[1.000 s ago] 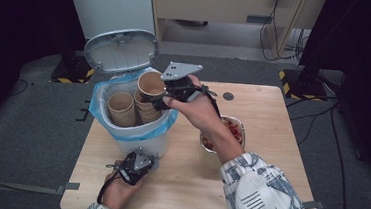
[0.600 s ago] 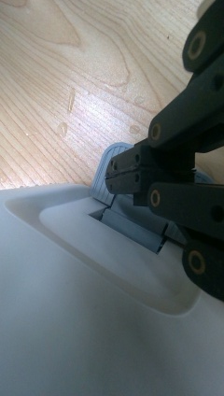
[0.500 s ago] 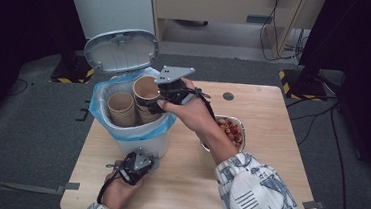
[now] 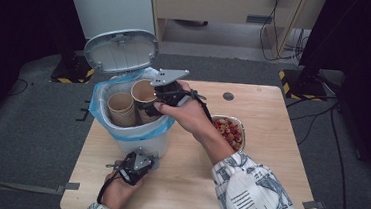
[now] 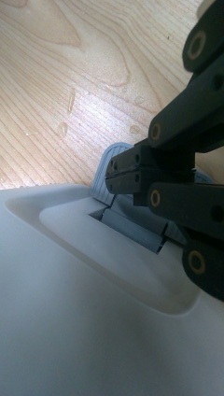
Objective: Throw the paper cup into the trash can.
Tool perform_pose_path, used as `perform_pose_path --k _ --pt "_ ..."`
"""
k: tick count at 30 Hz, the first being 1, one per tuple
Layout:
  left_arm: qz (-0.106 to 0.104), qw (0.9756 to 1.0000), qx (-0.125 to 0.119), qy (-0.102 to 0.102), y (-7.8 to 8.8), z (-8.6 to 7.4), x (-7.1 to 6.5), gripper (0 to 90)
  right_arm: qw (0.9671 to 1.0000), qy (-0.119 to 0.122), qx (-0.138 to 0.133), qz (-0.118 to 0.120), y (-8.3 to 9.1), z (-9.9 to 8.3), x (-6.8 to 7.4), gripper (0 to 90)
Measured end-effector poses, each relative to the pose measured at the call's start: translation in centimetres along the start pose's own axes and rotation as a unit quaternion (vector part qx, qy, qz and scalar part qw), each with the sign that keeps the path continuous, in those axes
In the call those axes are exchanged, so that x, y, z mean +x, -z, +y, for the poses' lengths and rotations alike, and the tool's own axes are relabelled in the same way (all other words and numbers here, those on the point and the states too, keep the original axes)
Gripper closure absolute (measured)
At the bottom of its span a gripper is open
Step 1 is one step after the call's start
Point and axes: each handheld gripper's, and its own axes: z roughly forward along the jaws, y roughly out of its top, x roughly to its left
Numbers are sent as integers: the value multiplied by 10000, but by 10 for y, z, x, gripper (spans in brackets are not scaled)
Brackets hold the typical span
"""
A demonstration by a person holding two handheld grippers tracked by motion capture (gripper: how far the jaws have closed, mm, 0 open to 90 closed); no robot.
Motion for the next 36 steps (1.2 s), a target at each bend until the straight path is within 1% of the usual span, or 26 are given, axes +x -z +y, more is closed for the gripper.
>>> perform_pose_path --k 7,8,10,11,12,13,14,16,21,26,28,31,34,36 --pt "-3 10000 9 -3 0 0 0 898 10000 -40 87 16 -4 -2 1 273" --pt "-3 10000 9 -3 0 0 0 898 9999 -56 127 24 -5 -2 1 265" --pt "-4 10000 10 0 0 0 0 898 9998 -163 146 45 -7 -3 2 246" --pt "-4 10000 10 0 0 0 0 897 9998 -163 146 45 -7 -3 2 246" --pt "-3 10000 10 -1 0 0 0 897 9994 -327 109 25 -7 -2 2 188" --pt "-3 10000 10 -1 0 0 0 897 9994 -327 109 25 -7 -2 2 188" --pt "-3 10000 9 -3 0 0 0 897 9991 -407 90 49 -7 -2 2 160" --pt "-5 10000 9 0 0 0 0 897 9988 -466 81 120 -6 -2 2 128" --pt "-1 10000 11 -2 0 0 0 897 9987 -483 90 96 -5 -2 3 87" --pt "-1 10000 12 -3 0 0 0 897 9988 -462 109 88 -7 -2 4 66" --pt "-3 10000 11 -2 0 0 0 897 9988 -450 109 136 -7 -2 6 54" --pt "-3 10000 10 2 0 0 0 898 9986 -500 44 160 -7 -1 7 44" --pt "4 10000 1 2 0 0 0 897 9989 -464 -1 122 -6 -1 7 46" --pt "3 10000 0 2 0 0 0 897 9988 -483 -69 103 -5 -1 6 49"
